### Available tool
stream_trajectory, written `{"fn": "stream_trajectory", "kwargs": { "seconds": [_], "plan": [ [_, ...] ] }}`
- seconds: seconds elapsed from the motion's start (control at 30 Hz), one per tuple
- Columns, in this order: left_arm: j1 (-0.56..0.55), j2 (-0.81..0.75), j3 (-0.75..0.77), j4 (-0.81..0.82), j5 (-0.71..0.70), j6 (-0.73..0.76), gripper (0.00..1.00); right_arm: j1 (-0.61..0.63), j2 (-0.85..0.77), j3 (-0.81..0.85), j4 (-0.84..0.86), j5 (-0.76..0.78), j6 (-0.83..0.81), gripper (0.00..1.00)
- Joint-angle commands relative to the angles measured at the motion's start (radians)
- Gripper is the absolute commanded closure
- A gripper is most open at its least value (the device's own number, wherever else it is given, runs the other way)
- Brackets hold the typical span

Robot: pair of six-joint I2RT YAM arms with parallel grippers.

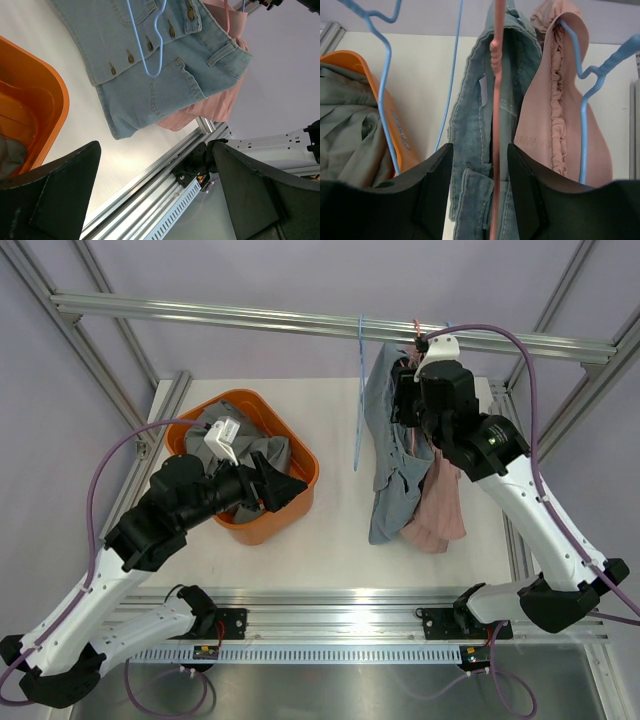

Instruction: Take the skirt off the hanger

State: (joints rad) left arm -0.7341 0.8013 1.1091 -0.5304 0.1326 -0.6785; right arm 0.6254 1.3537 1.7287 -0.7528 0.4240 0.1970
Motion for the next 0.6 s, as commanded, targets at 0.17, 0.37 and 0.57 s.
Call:
{"fn": "stream_trajectory", "kwargs": {
  "seconds": [0.17,0.37,0.57],
  "plan": [
    [-0.004,-0.019,0.017,0.026,0.027,0.013,0.01,-0.064,0.018,0.019,0.069,-0.022,-0.056,0.47],
    [-0.002,-0.025,-0.005,0.027,0.032,0.01,0.01,-0.105,0.076,0.061,0.081,-0.08,-0.067,0.61],
    [-0.004,-0.045,0.034,-0.016,0.039,0.002,0.01,-0.105,0.087,0.061,0.116,-0.09,-0.056,1.0]
  ]
}}
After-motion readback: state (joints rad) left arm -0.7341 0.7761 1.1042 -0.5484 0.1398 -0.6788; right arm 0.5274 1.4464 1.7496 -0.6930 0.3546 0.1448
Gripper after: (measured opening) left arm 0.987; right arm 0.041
